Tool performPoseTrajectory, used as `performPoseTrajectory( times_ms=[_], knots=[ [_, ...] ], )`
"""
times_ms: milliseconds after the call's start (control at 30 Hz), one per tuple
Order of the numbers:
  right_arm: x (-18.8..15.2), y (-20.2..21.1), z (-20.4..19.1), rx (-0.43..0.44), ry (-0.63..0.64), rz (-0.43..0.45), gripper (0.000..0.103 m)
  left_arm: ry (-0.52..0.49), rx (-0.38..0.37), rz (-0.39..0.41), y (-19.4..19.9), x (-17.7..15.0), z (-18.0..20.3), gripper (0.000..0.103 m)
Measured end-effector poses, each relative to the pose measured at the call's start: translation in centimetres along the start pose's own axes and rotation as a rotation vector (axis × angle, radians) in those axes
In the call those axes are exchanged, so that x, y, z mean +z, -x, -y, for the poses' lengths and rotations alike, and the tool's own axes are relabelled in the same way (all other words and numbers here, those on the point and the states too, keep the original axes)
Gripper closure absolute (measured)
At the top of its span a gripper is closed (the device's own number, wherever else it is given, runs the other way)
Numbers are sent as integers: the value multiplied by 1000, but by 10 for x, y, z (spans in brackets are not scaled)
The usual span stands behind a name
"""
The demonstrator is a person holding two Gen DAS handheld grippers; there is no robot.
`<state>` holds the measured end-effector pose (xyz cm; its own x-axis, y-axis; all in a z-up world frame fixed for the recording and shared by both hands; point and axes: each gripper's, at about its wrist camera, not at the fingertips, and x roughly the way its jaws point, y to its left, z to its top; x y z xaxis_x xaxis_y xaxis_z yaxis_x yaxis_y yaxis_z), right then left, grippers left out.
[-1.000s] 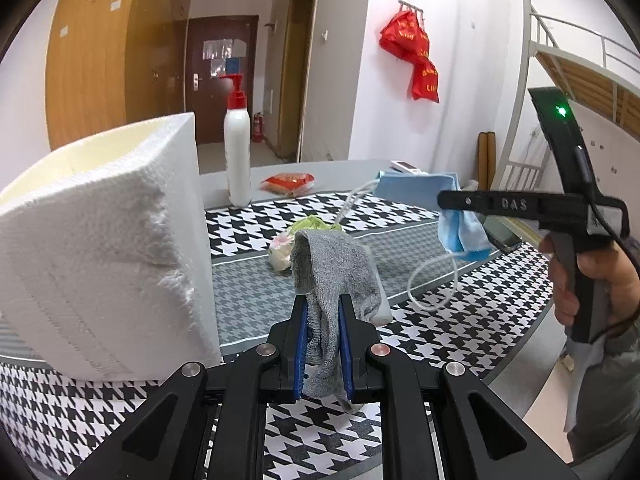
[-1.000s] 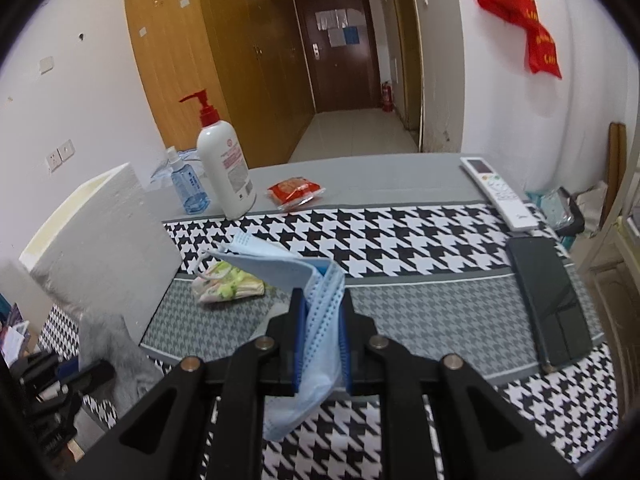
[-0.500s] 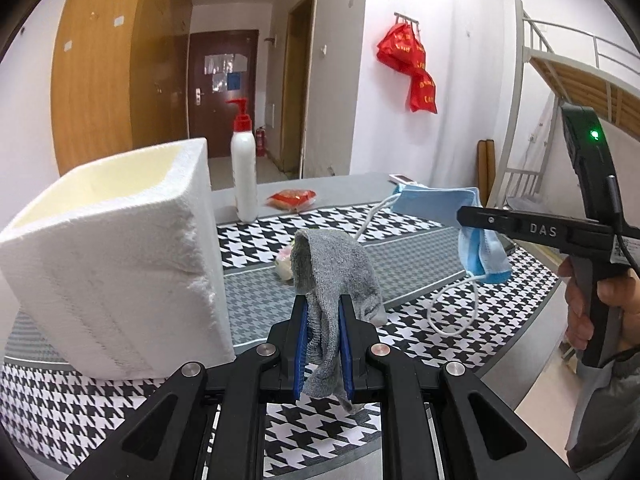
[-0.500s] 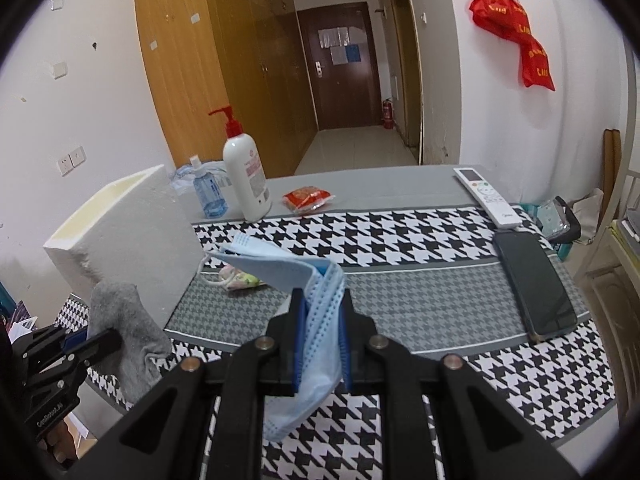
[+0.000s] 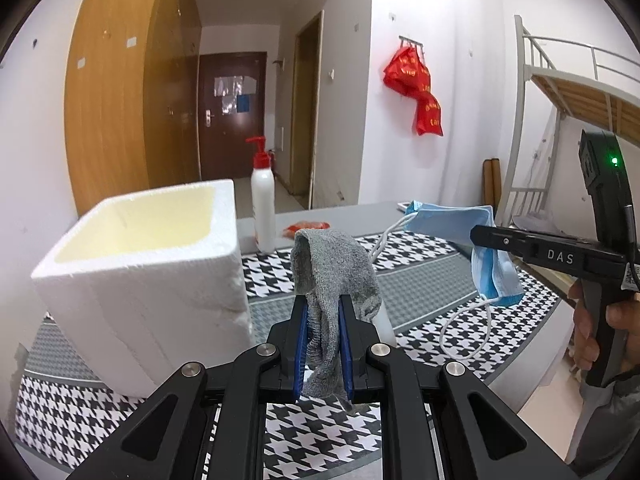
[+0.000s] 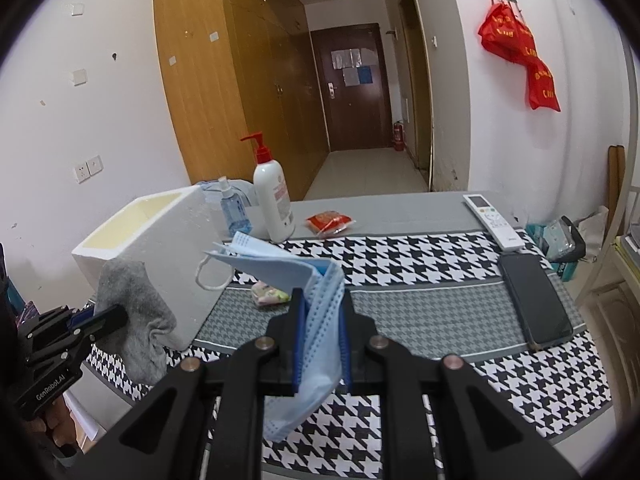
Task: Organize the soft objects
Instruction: 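Carry the sock and mask in both tools over to the foam box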
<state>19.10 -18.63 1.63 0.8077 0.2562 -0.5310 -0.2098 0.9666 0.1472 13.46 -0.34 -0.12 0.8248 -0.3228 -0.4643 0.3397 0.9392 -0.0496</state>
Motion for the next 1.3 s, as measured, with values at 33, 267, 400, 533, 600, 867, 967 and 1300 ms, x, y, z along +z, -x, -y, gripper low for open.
performPoseTrajectory(
  times_ms=[33,267,400,533,600,867,967,1300],
  knots=[
    [1,1,0,7,-6,2,85,-4,2,5,1,2,0,88],
    [7,9,-9,14,1,34,85,-19,13,56,16,14,-5,88],
    [12,12,-18,16,26,50,85,-17,35,72,20,20,-9,88],
    [16,11,-27,28,42,56,85,-10,57,92,27,24,-13,88],
    [18,11,-31,35,49,60,85,-10,67,97,30,26,-15,88],
    [28,13,-47,50,74,92,85,-1,123,143,41,40,-23,88],
    [31,12,-53,55,88,96,85,6,143,153,44,43,-28,88],
    [42,8,-76,88,127,123,85,32,203,184,53,49,-49,88]
  ],
)
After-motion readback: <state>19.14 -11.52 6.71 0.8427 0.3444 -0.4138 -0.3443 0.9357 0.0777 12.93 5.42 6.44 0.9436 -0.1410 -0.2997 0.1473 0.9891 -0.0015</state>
